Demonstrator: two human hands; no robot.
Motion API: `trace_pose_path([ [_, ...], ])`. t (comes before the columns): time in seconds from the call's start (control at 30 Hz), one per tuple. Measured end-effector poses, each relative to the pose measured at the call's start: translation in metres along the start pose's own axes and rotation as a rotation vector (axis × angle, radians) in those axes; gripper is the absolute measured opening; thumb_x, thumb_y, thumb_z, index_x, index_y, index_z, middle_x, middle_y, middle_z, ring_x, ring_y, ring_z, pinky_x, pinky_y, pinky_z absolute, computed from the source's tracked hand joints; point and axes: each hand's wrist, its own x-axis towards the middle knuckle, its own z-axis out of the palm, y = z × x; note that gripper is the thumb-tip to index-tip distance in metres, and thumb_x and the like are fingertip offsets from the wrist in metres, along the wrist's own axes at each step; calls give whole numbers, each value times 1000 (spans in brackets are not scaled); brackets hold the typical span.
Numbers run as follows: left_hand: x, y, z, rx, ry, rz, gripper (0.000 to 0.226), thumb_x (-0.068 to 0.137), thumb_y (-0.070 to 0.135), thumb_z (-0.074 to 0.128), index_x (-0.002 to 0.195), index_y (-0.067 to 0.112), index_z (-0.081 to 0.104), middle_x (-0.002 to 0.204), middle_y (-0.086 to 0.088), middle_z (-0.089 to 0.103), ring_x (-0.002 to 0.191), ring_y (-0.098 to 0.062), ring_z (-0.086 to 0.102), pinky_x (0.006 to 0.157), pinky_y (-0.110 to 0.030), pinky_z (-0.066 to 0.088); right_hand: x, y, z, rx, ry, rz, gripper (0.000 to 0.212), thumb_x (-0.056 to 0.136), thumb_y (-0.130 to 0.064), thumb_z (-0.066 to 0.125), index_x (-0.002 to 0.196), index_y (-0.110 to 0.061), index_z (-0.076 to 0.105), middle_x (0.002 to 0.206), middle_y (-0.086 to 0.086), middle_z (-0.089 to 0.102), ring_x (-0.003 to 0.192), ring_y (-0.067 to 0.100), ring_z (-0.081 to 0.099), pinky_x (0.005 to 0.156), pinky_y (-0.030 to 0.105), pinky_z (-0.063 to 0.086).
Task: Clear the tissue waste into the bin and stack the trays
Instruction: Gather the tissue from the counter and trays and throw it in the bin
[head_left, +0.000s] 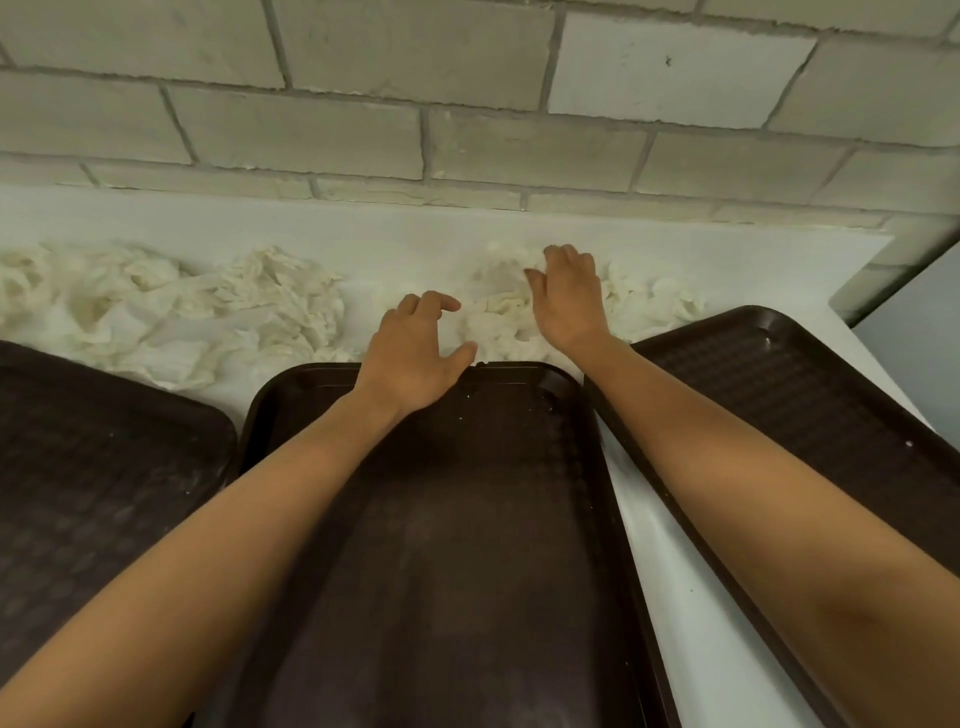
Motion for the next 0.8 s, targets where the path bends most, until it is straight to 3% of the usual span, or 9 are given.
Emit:
trace_pose_path([
  [0.1,6,6,5,15,5,14,52,85,39,61,130,20,43,129,-5,48,121,-24,43,97,-36,40,3,-3,-13,262,95,92,32,101,-25,35,109,1,51,94,8,50,87,18,47,79,32,40],
  [0.27,21,22,15,135,-33,19,64,82,50,61,135,22,38,138,-6,39,127,-28,35,100,-41,37,6,1,-29,419,202,133,28,101,-27,35,102,-5,52,67,-9,45,59,5,44,52,14,34],
  [0.4,36,33,25,225,-119,-35,72,77,66,55,136,34,32,143,-7,33,131,-31,32,100,-50,34,3,9,-38,436,216,164,34,98,-39,40,87,-8,50,60,-8,44,56,7,43,54,21,36],
  [0.53,50,40,34,280,-232,-62,73,76,69,54,137,41,26,141,-7,33,129,-33,32,98,-49,35,-5,16,-41,441,188,214,45,91,-55,44,70,-15,42,59,-5,42,57,10,41,61,26,39],
  [0.63,56,41,40,303,-260,-38,68,83,53,58,140,33,28,138,-9,36,128,-32,31,96,-43,38,-11,20,-41,470,147,258,52,92,-57,39,91,-8,58,67,4,52,69,13,51,77,35,45],
  [0.67,57,41,42,289,-262,-36,64,86,47,58,140,28,30,137,-10,36,128,-32,31,97,-41,38,-13,21,-40,494,148,265,49,94,-55,36,88,-13,60,68,4,54,71,12,52,78,33,45],
  [0.73,59,41,45,269,-261,-20,55,91,40,54,138,18,34,136,-12,38,126,-31,33,99,-39,37,-16,22,-38,530,184,277,48,98,-48,32,60,-20,41,58,-3,43,59,7,42,67,26,38],
  [0.8,60,39,48,241,-249,-14,49,95,35,49,137,12,37,135,-15,41,124,-32,36,99,-37,36,-17,24,-35,529,198,288,50,100,-42,31,56,-19,28,54,-6,34,53,6,32,59,21,31],
])
